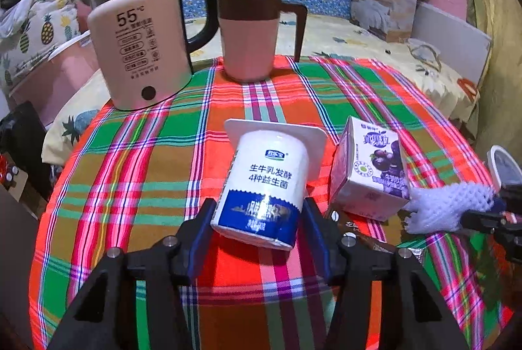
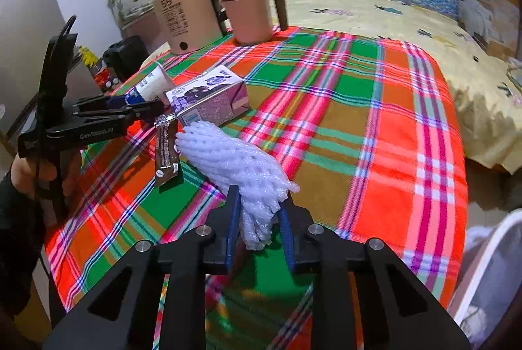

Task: Collect trash
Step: 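Grasp the white foam sleeve with right tool while left tool grasps the yogurt cup, then carry the foam sleeve and yogurt cup over the white bin with both tools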

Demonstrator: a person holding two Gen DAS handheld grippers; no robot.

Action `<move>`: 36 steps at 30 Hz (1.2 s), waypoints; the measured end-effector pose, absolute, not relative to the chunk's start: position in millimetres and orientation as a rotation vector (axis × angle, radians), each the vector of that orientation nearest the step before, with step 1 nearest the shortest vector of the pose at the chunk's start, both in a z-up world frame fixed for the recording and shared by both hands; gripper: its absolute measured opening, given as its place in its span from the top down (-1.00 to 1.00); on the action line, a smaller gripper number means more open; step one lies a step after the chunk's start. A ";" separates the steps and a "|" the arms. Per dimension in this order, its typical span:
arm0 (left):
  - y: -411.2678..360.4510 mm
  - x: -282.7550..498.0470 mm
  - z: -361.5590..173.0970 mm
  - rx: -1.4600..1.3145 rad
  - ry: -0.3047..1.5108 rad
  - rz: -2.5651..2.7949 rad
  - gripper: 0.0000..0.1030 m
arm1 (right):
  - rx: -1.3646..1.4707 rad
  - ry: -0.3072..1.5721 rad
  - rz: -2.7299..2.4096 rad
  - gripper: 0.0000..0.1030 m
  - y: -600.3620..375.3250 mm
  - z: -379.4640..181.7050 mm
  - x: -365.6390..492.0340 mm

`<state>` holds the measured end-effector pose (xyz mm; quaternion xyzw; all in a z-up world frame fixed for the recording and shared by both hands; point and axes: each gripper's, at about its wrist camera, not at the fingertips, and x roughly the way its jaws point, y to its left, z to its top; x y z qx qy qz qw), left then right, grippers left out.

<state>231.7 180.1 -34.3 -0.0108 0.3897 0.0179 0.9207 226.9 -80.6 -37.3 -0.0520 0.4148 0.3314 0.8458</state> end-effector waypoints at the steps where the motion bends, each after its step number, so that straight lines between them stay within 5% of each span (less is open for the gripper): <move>1: 180.5 228.2 -32.9 -0.033 0.793 0.044 -0.06 | -0.100 0.875 0.692 0.54 -83.1 -37.4 225.7; 36: 48.9 108.0 7.2 -0.140 0.691 -0.076 -0.05 | 0.119 0.789 0.490 0.55 -184.2 -12.3 148.6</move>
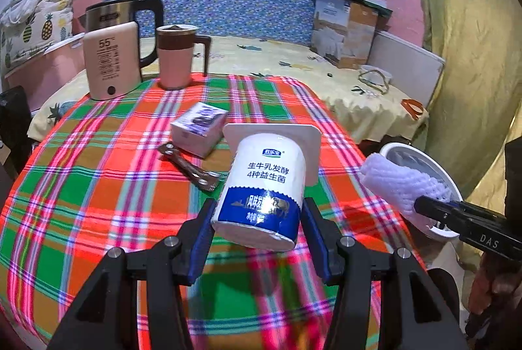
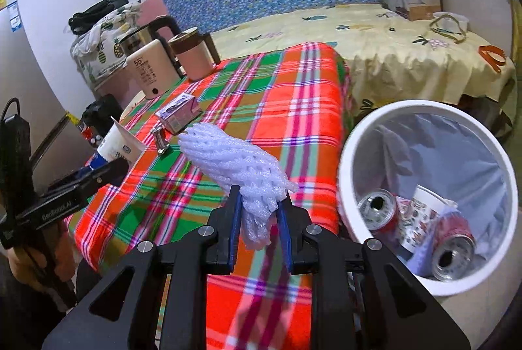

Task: Collect trash
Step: 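Carry the foam sleeve and yogurt cup over the white bin with both tools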

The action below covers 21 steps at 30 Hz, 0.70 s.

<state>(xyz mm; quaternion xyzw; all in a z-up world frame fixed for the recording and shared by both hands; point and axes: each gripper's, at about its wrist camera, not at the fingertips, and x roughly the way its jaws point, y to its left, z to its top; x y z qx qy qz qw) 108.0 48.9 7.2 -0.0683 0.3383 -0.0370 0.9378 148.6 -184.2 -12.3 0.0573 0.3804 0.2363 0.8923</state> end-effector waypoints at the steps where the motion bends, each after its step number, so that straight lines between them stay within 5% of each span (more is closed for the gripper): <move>1: 44.2 107.5 7.3 -0.137 0.693 -0.082 -0.05 | 0.122 0.786 0.486 0.55 -187.1 -11.8 147.7; 21: -21.7 113.9 13.5 -0.071 0.695 -0.186 -0.05 | 0.184 0.749 0.391 0.55 -229.6 -10.0 143.5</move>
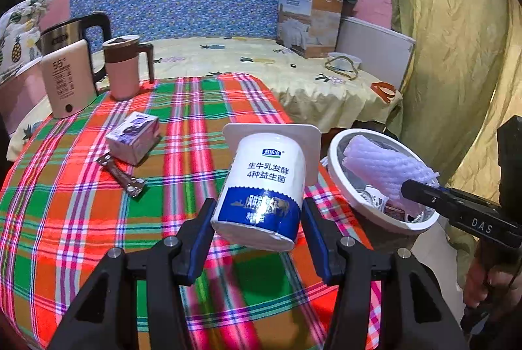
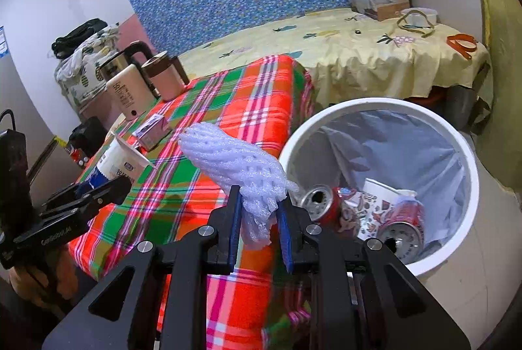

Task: Collect trash
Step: 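Carry the foam sleeve and yogurt cup over the white bin with both tools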

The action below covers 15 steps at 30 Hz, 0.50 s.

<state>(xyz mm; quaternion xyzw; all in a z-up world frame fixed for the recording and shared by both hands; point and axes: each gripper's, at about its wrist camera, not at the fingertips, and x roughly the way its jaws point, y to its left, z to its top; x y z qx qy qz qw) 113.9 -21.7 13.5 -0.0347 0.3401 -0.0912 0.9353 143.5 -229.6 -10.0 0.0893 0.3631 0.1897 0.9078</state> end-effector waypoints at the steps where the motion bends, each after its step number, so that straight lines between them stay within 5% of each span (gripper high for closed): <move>1: -24.3 114.6 13.6 -0.068 0.695 -0.191 -0.05 | 0.187 0.749 0.387 0.55 -231.5 -9.7 143.5; 15: -66.6 132.3 13.8 -0.024 0.704 -0.266 -0.05 | 0.226 0.746 0.302 0.55 -269.8 -14.1 144.1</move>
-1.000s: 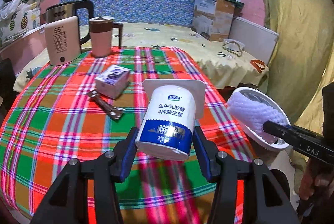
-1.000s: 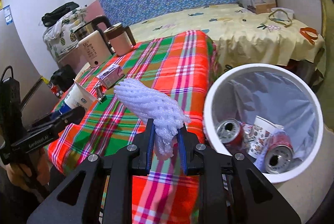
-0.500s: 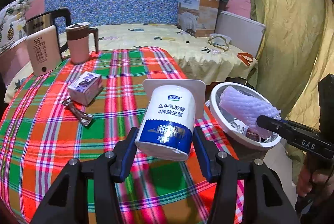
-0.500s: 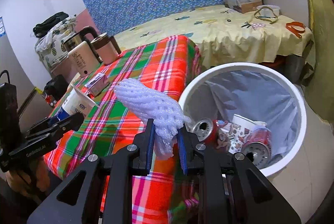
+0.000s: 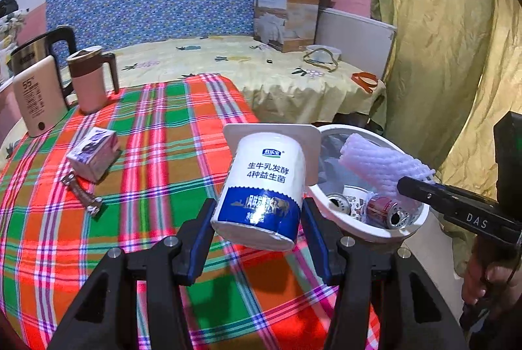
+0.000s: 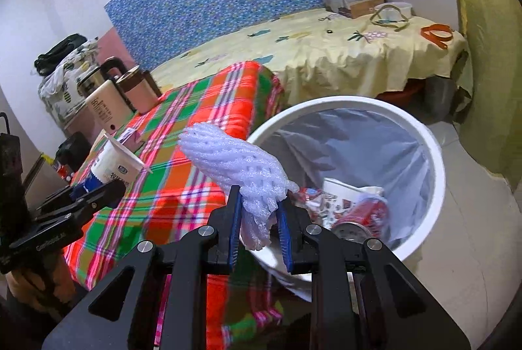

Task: Collect trash
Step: 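Carry the foam sleeve and yogurt cup over the white bin with both tools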

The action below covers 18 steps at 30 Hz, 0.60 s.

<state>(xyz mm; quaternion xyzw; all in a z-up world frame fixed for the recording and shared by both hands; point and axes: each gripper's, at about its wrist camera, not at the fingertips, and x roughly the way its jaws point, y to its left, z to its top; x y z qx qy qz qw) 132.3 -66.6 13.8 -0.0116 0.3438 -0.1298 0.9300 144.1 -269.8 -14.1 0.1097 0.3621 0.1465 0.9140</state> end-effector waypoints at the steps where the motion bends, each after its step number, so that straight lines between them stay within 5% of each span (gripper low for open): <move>1: -69.8 134.1 13.4 -0.020 0.705 -0.272 -0.05 | 0.229 0.747 0.292 0.55 -272.4 -14.1 144.8; 18: -143.4 175.3 4.0 0.057 0.743 -0.417 -0.05 | 0.245 0.785 0.116 0.55 -316.1 -27.3 158.1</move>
